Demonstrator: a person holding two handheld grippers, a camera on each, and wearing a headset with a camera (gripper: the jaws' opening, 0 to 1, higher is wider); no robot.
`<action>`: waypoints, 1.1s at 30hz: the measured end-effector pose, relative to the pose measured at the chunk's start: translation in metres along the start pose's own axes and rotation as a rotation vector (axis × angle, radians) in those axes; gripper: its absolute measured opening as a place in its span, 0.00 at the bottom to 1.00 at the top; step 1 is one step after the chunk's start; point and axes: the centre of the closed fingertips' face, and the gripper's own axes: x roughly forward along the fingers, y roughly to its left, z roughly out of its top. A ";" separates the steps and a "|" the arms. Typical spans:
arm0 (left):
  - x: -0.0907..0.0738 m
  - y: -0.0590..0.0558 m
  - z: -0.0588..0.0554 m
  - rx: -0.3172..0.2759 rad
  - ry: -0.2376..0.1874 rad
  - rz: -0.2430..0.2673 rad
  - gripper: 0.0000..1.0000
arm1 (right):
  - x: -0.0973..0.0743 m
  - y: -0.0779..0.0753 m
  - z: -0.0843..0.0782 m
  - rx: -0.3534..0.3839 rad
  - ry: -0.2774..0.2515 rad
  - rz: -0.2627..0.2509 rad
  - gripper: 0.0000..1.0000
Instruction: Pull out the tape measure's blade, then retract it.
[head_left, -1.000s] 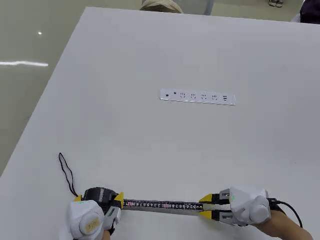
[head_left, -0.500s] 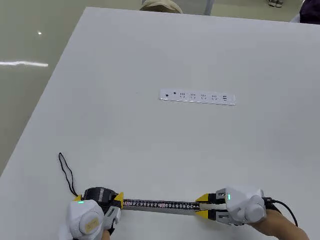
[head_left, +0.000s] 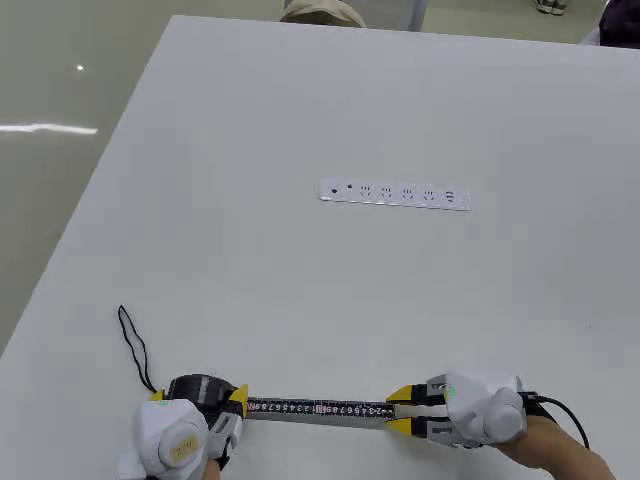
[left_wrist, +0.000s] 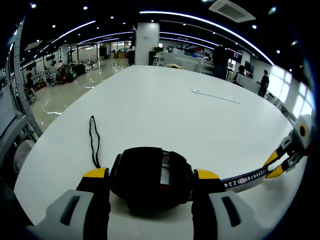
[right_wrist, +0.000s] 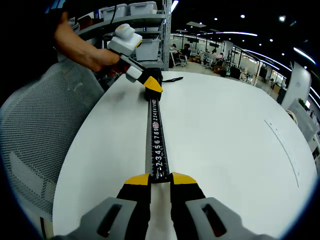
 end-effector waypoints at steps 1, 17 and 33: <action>0.000 0.000 0.000 0.000 -0.001 0.000 0.63 | 0.000 0.000 0.000 -0.002 0.000 0.000 0.12; 0.001 0.000 -0.001 0.009 -0.001 0.005 0.63 | 0.004 -0.001 0.006 -0.016 -0.001 0.008 0.13; 0.001 0.001 0.000 0.005 -0.005 0.001 0.63 | 0.010 -0.001 0.012 -0.029 -0.003 0.016 0.12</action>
